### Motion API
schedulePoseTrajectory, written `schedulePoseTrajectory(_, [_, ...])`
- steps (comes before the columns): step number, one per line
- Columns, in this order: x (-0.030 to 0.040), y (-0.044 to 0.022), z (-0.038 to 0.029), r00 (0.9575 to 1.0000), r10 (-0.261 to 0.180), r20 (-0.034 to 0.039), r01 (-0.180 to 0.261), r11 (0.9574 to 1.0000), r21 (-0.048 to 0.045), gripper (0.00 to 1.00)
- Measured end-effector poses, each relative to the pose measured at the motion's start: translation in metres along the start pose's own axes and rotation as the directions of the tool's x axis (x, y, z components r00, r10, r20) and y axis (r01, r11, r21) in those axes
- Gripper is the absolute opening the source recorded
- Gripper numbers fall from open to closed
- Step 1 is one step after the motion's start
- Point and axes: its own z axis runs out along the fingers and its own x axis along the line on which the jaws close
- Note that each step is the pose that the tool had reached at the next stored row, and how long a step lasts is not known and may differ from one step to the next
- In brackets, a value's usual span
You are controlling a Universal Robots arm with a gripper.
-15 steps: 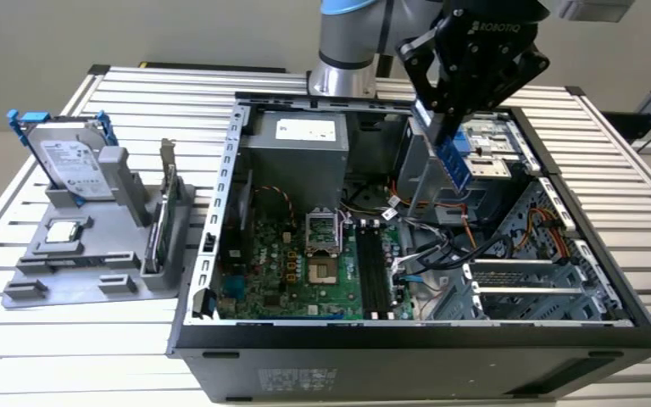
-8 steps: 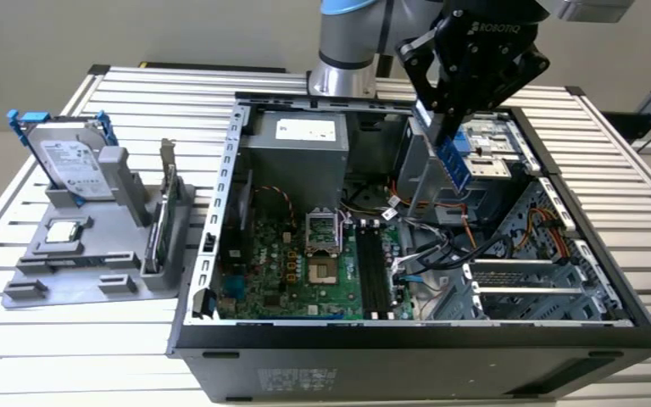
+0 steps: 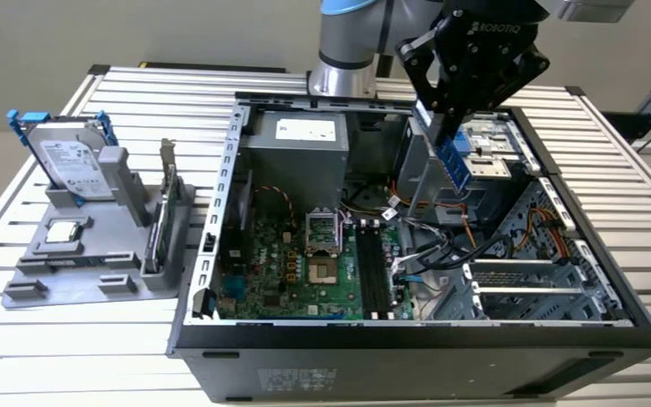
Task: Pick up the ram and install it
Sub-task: 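Insert the ram into the slot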
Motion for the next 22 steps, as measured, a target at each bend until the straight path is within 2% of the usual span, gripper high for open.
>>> schedulePoseTrajectory(22, [0.0005,-0.0003,0.0155,1.0000,0.000,0.0001,0.000,1.0000,0.0000,0.00])
